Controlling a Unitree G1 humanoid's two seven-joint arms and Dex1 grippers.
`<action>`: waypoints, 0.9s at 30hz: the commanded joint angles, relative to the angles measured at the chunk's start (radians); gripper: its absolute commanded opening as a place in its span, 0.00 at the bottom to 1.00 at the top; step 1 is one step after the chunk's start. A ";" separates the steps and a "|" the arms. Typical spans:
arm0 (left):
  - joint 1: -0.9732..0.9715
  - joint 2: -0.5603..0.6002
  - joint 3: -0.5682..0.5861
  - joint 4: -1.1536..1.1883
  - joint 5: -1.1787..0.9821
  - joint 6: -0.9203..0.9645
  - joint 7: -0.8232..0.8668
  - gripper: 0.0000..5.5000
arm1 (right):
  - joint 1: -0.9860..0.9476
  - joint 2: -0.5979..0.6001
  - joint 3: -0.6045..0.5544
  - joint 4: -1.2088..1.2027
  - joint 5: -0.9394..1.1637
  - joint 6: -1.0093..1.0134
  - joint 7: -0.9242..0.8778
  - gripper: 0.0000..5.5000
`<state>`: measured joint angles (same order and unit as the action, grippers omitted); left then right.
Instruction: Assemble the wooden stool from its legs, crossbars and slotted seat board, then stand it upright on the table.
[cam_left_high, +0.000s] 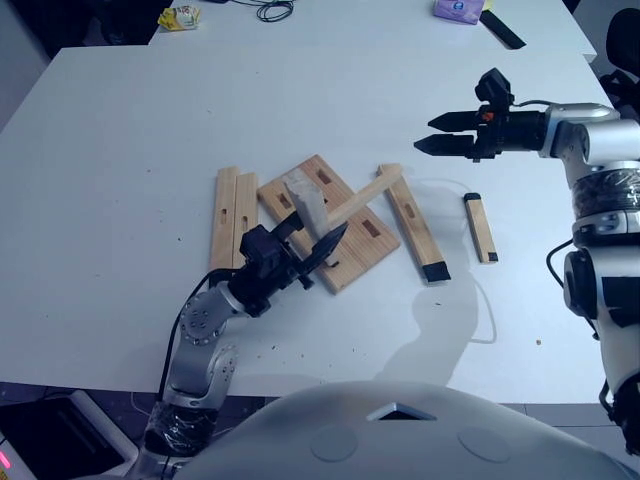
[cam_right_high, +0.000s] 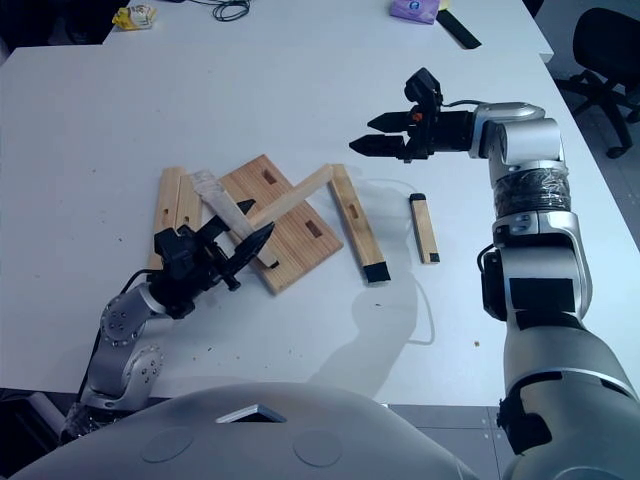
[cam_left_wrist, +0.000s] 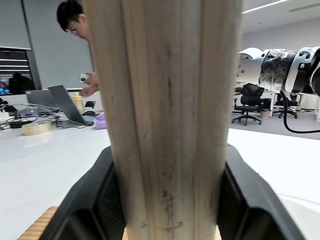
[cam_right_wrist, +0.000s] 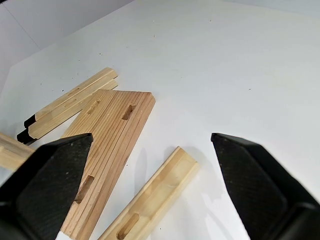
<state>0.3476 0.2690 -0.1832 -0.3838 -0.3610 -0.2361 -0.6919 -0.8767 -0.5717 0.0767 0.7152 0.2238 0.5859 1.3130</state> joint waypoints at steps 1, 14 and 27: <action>0.085 -0.005 -0.051 0.024 0.077 0.004 0.045 0.37 | -0.034 -0.006 0.001 0.014 -0.008 -0.006 0.001 0.80; 0.315 0.034 -0.109 0.064 0.209 -0.071 0.172 0.37 | 0.114 -0.005 -0.042 -0.251 0.087 0.160 -0.051 0.80; 0.385 0.184 -0.039 -0.111 0.100 0.020 0.166 0.37 | 0.236 0.018 -0.107 -0.527 0.223 0.366 -0.194 0.80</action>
<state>0.6466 0.3581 -0.2472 -0.4859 -0.2474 -0.4059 -0.5207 -0.6876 -0.5544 -0.0030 0.2573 0.4034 0.9004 1.1616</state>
